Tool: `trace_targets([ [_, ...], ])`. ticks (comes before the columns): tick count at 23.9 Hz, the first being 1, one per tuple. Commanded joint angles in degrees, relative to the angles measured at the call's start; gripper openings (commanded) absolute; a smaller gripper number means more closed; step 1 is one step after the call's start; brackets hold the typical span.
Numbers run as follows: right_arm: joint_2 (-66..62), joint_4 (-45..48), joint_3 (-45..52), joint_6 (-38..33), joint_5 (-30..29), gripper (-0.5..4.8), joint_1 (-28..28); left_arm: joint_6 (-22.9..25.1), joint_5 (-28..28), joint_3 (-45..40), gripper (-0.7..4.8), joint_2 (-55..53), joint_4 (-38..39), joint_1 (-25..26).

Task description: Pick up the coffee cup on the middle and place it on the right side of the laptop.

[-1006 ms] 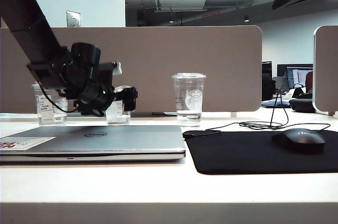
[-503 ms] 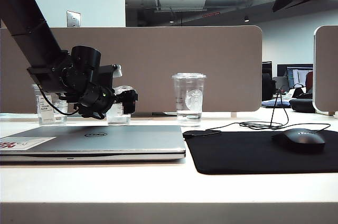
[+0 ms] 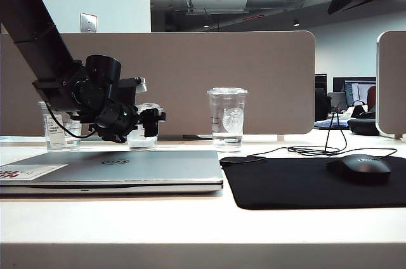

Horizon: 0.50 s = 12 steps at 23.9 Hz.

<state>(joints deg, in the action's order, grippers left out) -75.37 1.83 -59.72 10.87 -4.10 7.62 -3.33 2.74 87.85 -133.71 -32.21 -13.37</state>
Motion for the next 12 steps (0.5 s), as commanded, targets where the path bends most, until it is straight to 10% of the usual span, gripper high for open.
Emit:
trace_targets([
  [1, 0.2, 1.0, -0.3, 0.1, 0.2, -0.05, 0.0, 0.0, -0.1, 0.3, 2.72, 0.4, -0.6, 0.0],
  [12, 0.2, 1.0, -0.3, 1.8, 0.7, -0.05, 0.0, -0.1, 1.9, 0.5, 2.72, 1.7, 1.4, 0.0],
])
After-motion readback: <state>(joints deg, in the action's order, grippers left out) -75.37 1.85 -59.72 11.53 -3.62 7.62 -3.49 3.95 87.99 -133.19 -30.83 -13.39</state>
